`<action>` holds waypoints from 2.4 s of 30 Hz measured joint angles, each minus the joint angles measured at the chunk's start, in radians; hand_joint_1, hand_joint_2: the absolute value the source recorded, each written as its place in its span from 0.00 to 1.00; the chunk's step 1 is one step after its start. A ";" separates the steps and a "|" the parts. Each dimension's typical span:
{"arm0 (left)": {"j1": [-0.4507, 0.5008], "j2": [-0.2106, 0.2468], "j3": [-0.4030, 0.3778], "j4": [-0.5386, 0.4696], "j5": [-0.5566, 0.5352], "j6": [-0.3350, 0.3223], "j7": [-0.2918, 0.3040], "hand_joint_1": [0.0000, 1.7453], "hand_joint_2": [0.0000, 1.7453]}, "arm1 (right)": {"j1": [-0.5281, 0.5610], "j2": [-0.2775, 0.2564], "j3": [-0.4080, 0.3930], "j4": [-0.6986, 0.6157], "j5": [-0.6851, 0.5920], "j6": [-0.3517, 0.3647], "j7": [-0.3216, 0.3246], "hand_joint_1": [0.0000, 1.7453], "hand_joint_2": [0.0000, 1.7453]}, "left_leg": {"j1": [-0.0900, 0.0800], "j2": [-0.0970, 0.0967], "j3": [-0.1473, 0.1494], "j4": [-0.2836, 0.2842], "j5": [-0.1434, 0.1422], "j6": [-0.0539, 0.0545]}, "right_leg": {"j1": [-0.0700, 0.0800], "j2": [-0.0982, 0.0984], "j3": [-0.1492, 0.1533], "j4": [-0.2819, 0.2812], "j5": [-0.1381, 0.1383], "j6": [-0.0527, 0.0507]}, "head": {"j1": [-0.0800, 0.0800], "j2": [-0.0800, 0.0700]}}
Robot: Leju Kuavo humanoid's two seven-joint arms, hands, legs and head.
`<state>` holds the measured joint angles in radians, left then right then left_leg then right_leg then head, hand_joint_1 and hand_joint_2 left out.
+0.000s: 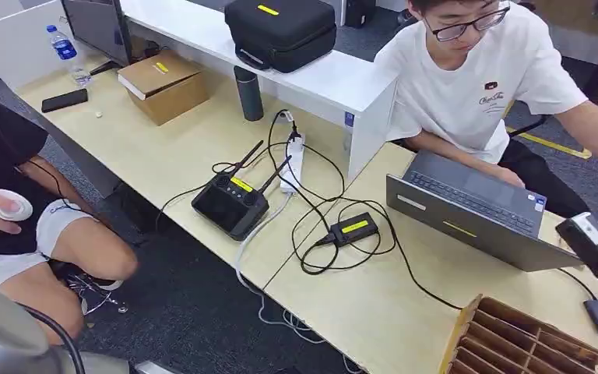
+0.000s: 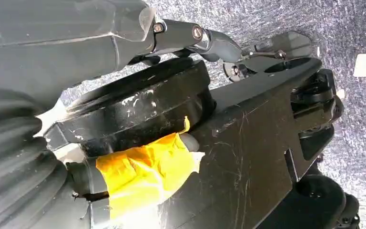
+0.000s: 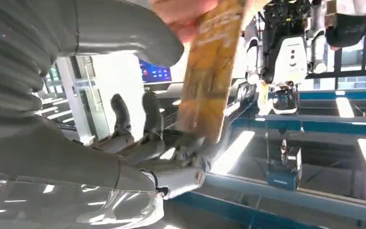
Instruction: Pass the card to the sensor for recognition and then transmit it.
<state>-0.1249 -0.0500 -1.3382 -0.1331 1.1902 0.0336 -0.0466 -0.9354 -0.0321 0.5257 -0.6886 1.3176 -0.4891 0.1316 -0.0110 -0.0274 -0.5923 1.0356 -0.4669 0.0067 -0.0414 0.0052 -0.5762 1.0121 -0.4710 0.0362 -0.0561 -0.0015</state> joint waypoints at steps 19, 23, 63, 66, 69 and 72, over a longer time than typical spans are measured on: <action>0.001 0.002 0.000 0.000 0.049 0.010 0.002 0.00 1.00 | 0.114 -0.127 -0.045 0.007 -0.074 -0.026 -0.002 0.00 1.00 | 0.000 -0.003 -0.001 0.001 0.000 0.000 | 0.000 -0.004 0.000 -0.001 0.000 0.000 | 0.000 0.000; 0.001 0.002 0.000 0.000 0.059 0.011 0.003 0.00 1.00 | 0.155 -0.214 -0.097 0.016 -0.102 -0.035 -0.013 0.00 1.00 | 0.000 -0.004 -0.003 0.001 0.000 0.002 | 0.000 -0.005 0.000 -0.002 0.001 0.001 | 0.000 0.000; 0.005 -0.016 0.009 0.001 0.201 0.082 0.015 0.00 1.00 | 0.941 -0.387 -0.968 0.464 -0.207 0.055 0.110 0.00 1.00 | 0.001 -0.001 0.002 -0.002 -0.008 0.006 | 0.001 -0.003 0.004 -0.005 -0.007 0.004 | 0.000 0.000; 0.004 -0.025 0.009 0.001 0.207 0.109 0.011 0.00 1.00 | 0.940 -0.288 -0.970 0.476 -0.182 0.130 0.130 0.00 1.00 | 0.002 -0.001 0.003 -0.002 -0.008 0.005 | 0.002 -0.003 0.005 -0.005 -0.007 0.004 | -0.001 0.000; 0.004 -0.027 0.009 0.001 0.201 0.120 0.013 0.00 1.00 | 0.937 -0.194 -0.970 0.484 -0.162 0.178 0.132 0.00 1.00 | 0.003 -0.001 0.003 -0.002 -0.008 0.004 | 0.003 -0.003 0.005 -0.005 -0.008 0.003 | 0.000 0.000; 0.001 -0.028 0.009 0.001 0.198 0.124 0.022 0.00 1.00 | 0.930 -0.112 -0.970 0.489 -0.151 0.203 0.129 0.00 1.00 | 0.003 -0.001 0.003 -0.002 -0.008 0.004 | 0.003 -0.003 0.005 -0.004 -0.008 0.003 | 0.000 0.000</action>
<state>-0.1238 -0.0778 -1.3294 -0.1320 1.3878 0.1571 -0.0241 -0.0058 -0.1439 -0.4440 -0.1999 1.1661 -0.2861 0.2602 -0.0083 -0.0284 -0.5888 1.0331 -0.4746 0.0109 -0.0387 0.0017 -0.5710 1.0077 -0.4787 0.0387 -0.0561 -0.0015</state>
